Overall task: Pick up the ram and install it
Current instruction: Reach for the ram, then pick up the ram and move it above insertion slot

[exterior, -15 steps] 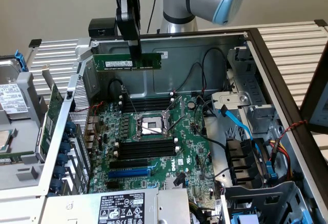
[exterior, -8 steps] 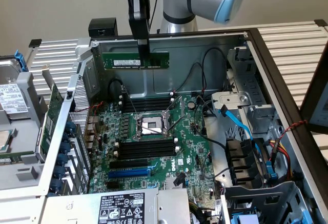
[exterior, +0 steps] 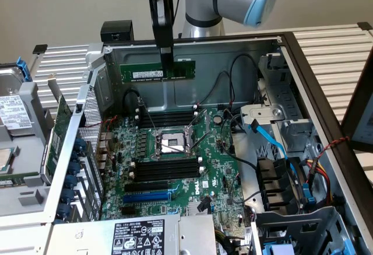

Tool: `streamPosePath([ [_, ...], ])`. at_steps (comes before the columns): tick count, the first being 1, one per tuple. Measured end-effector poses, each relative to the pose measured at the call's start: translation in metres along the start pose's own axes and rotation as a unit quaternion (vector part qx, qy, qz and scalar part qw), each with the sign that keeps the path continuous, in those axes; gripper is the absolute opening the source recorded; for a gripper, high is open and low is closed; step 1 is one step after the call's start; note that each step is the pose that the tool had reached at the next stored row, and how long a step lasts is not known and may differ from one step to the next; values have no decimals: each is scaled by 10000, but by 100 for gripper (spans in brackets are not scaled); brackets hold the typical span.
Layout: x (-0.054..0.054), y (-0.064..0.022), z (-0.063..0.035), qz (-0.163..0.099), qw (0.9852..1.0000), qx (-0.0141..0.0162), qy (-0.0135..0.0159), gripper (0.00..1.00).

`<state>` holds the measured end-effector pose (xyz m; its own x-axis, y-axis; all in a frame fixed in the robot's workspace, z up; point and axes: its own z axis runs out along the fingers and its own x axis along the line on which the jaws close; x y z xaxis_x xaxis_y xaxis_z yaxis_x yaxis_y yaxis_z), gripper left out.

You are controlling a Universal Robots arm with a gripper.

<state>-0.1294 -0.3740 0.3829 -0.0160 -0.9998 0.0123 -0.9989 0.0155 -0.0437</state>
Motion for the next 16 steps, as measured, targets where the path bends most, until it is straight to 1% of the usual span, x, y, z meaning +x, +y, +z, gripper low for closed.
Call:
streamPosePath([
  [6, 0, 0, 9, -1, 10000, 0, -1, 12],
  [9, 0, 1, 32, -1, 10000, 1, -3, 12],
  [16, -2, 6, 147, 0, 10000, 0, -20, 12],
])
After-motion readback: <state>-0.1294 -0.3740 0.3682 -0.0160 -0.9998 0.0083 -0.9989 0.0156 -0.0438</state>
